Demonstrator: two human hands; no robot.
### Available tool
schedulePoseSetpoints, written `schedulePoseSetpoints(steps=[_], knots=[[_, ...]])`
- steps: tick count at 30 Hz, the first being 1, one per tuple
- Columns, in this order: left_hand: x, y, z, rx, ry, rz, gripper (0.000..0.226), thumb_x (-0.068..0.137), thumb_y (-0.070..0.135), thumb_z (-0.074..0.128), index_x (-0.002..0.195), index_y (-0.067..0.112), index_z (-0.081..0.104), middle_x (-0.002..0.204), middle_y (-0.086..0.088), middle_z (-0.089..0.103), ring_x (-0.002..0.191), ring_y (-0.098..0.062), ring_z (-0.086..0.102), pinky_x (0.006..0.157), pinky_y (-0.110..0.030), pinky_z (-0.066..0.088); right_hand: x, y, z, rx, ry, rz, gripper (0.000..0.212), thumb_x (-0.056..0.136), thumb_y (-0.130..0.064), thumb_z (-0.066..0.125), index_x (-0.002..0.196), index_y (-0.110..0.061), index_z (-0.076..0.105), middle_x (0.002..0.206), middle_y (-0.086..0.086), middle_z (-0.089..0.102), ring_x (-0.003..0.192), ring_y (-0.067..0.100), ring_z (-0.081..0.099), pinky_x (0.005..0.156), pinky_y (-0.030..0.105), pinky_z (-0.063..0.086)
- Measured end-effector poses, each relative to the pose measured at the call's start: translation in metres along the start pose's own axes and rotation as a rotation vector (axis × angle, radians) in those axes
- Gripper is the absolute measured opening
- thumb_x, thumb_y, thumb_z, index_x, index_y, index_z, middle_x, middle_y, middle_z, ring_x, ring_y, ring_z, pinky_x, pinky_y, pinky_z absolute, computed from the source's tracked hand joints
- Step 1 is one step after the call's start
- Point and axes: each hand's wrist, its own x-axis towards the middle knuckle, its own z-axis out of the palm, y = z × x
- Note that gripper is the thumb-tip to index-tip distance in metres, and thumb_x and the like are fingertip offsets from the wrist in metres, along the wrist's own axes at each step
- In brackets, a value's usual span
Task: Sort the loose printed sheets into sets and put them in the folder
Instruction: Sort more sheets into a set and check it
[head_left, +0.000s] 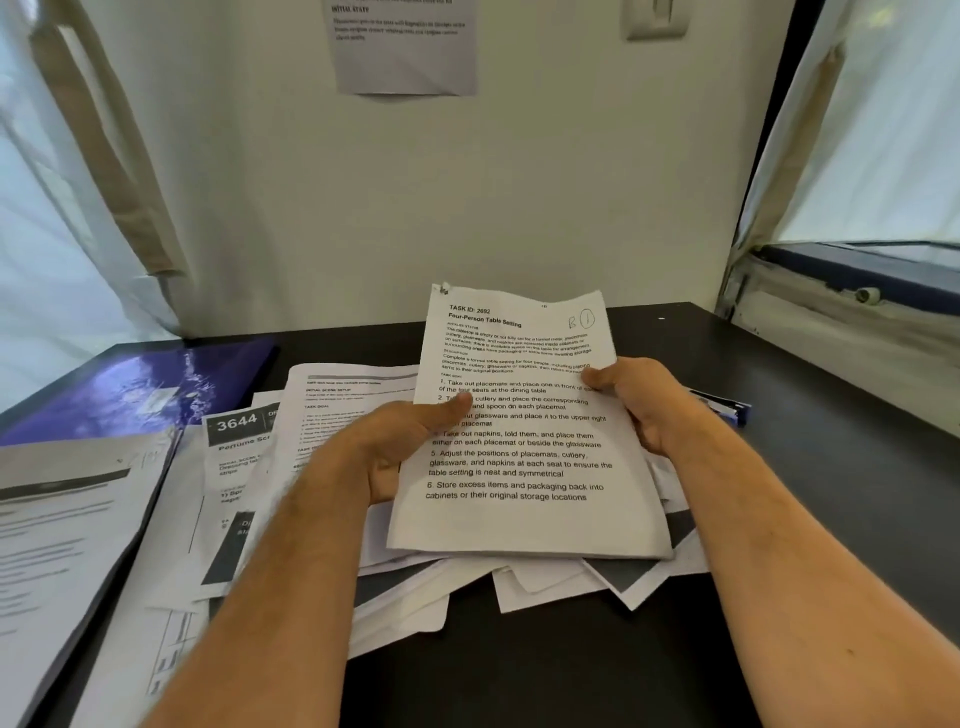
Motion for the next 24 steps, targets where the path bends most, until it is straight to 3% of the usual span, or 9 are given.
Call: schedulePoseSetpoints(steps=[4,11,15,19,21,24], knots=[[0.002,0.003,-0.012,-0.052,0.001,0.013,0.046,0.089,0.035,0.068,0.128,0.011,0.062,0.117,-0.017,0.072,0.104,-0.035,0.071,0.086,-0.053,0.058,-0.005,0.001,-0.002,0.033,-0.147,0.107,0.026,0.095,0.0,0.057,0.121,-0.004,0.059,0.102,0.017,0.076,0.088,0.036,0.075,0.067,0.048,0.062],[0.006,0.002,-0.024,-0.097,0.172,0.1,0.036,0.096,0.024,0.063,0.127,0.007,0.061,0.109,-0.018,0.074,0.095,-0.036,0.074,0.071,-0.053,0.062,-0.018,0.002,0.004,-0.052,-0.404,0.194,0.029,0.099,0.002,0.05,0.125,-0.007,0.058,0.114,0.018,0.073,0.087,0.033,0.075,0.063,0.046,0.063],[0.007,0.001,-0.026,-0.119,0.219,0.111,0.033,0.097,0.018,0.062,0.127,0.004,0.059,0.104,-0.018,0.075,0.086,-0.034,0.075,0.059,-0.046,0.062,-0.019,0.005,0.007,-0.058,-0.468,0.19,0.031,0.099,0.0,0.05,0.128,-0.008,0.058,0.12,0.017,0.071,0.102,0.035,0.072,0.074,0.049,0.062],[0.006,0.001,-0.019,-0.105,0.204,0.13,0.021,0.097,0.013,0.062,0.115,0.003,0.062,0.094,-0.016,0.077,0.073,-0.03,0.076,0.055,-0.044,0.062,-0.014,0.002,0.015,-0.052,-0.206,-0.008,0.026,0.1,-0.02,0.058,0.125,-0.014,0.059,0.105,0.009,0.076,0.093,0.028,0.074,0.079,0.046,0.061],[0.007,0.0,-0.013,-0.095,0.187,0.135,0.02,0.097,0.013,0.062,0.115,0.003,0.062,0.095,-0.016,0.077,0.074,-0.03,0.075,0.057,-0.045,0.062,-0.012,0.001,0.02,-0.137,-0.05,-0.104,0.02,0.102,-0.028,0.055,0.118,-0.016,0.058,0.098,0.007,0.075,0.081,0.024,0.074,0.072,0.043,0.062],[0.01,-0.003,-0.008,-0.077,0.206,0.156,0.02,0.098,0.015,0.061,0.116,0.006,0.064,0.093,-0.014,0.077,0.073,-0.028,0.076,0.055,-0.042,0.061,-0.009,0.003,0.022,-0.226,0.025,-0.173,0.017,0.102,-0.03,0.053,0.111,-0.016,0.059,0.087,0.002,0.072,0.064,0.016,0.07,0.058,0.033,0.058]])
